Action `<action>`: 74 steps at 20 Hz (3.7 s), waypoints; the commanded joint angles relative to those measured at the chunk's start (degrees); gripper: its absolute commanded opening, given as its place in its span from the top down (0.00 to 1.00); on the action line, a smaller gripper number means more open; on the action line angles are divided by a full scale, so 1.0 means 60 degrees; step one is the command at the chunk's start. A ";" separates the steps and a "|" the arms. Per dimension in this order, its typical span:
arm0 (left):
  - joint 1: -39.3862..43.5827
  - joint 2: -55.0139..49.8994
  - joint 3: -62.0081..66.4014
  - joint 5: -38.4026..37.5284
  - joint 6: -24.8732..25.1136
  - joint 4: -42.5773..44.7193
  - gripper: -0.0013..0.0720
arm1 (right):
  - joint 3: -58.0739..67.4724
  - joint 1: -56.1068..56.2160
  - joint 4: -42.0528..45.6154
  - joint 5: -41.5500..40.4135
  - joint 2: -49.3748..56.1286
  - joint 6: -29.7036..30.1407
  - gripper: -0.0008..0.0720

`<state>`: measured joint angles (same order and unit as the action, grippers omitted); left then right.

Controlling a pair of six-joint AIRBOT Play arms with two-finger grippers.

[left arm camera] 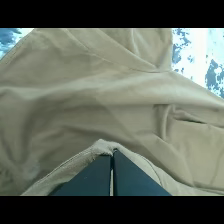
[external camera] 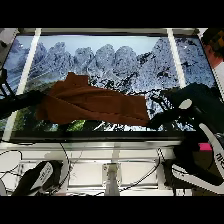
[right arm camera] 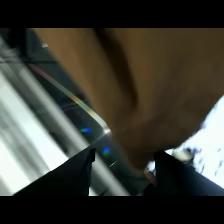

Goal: Fold the clothes and pants, and hang the long-sleeved shirts on hangers.

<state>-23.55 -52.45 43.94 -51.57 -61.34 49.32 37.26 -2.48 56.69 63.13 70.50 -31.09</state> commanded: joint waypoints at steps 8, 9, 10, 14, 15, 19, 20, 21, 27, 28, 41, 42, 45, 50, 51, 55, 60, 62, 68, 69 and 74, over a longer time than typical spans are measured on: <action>0.0000 0.0029 0.0117 0.0215 0.0011 -0.1213 0.96 | 0.0845 0.0954 -0.0342 0.0178 -0.0106 -0.2641 0.97; -0.0004 0.0040 0.0306 0.0255 0.0011 -0.1344 0.96 | 0.1184 0.0954 -0.0499 0.0455 -0.0219 -0.2648 0.97; -0.0004 0.0073 0.0579 0.0251 0.0015 -0.1337 0.96 | 0.1606 0.0947 -0.0612 0.0645 -0.0401 -0.2667 0.97; -0.0033 0.0463 0.2233 0.0262 0.0131 -0.1330 0.96 | 0.3322 0.0943 -0.0495 0.0557 -0.1293 -0.3497 0.97; -0.0058 0.0601 0.2685 0.0361 0.0149 -0.1300 0.96 | 0.3748 0.0943 -0.0368 0.0550 -0.1508 -0.3719 0.97; -0.0404 0.1377 0.3971 0.1453 0.0142 -0.1308 0.96 | 0.5482 0.0561 -0.0171 0.0554 -0.2441 -0.4470 0.97; -0.0506 0.1657 0.4120 0.1847 0.0142 -0.1311 0.96 | 0.5912 0.0382 -0.0142 0.0554 -0.2721 -0.4597 0.97; -0.0586 0.1993 0.4189 0.2310 0.0142 -0.1308 0.96 | 0.6302 0.0222 -0.0138 0.0554 -0.2998 -0.4717 0.97; -0.0685 0.4069 0.4189 0.3319 0.0142 -0.1304 0.96 | 0.8218 -0.0004 -0.0160 0.0557 -0.4907 -0.5457 0.97; -0.0685 0.4393 0.4189 0.3322 0.0142 -0.1300 0.96 | 0.8368 -0.0004 -0.0160 0.0554 -0.5206 -0.5508 0.97; -0.0663 0.1472 0.4178 0.1089 -0.0747 -0.1825 0.96 | 0.7646 -0.0004 0.0528 -0.0033 -0.3614 -0.6441 0.97; -0.0586 0.0765 0.4178 0.0965 -0.0707 -0.2073 0.96 | 0.7504 -0.0004 0.0510 -0.0033 -0.3024 -0.6455 0.97; -0.0022 -0.1421 0.4182 0.1293 -0.0510 -0.2200 0.96 | 0.7300 0.0004 0.0342 -0.0080 -0.1005 -0.6499 0.97; 0.1399 -0.4204 0.4182 0.3224 0.1767 -0.2816 0.96 | 0.7300 0.0004 -0.0029 -0.1501 0.1796 -0.6499 0.97; 0.1639 -0.4506 0.4186 0.3792 0.2018 -0.2838 0.96 | 0.7304 0.0004 -0.0033 -0.1865 0.2160 -0.6499 0.97; 0.2342 -0.5282 0.4182 0.5890 0.2055 -0.2838 0.96 | 0.7304 0.0004 -0.0361 -0.3643 0.3049 -0.6502 0.97; 0.2579 -0.5424 0.4182 0.6495 0.2058 -0.2801 0.89 | 0.7304 0.0004 -0.0732 -0.6149 0.3129 -0.6495 0.78; 0.2579 -0.5421 0.4182 0.6492 0.2055 -0.2801 0.09 | 0.7304 0.0004 -0.0663 -0.6619 0.3129 -0.6488 0.09; 0.2127 -0.4768 0.4182 0.5231 0.2051 -0.2710 0.03 | 0.7315 -0.0219 0.1344 -0.5763 0.2783 -0.6455 0.05; 0.1880 -0.4532 0.4182 0.4532 0.2047 -0.2652 0.03 | 0.7318 -0.0401 0.1916 -0.5264 0.2652 -0.6459 0.07; 0.0386 -0.3843 0.4175 -0.1067 0.0794 -0.0040 0.04 | 0.7315 -0.1792 0.2670 -0.2845 0.2350 -0.6451 0.31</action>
<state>-17.02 -77.30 68.99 -38.79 -51.18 39.94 81.10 -9.23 69.10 37.50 85.36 -69.87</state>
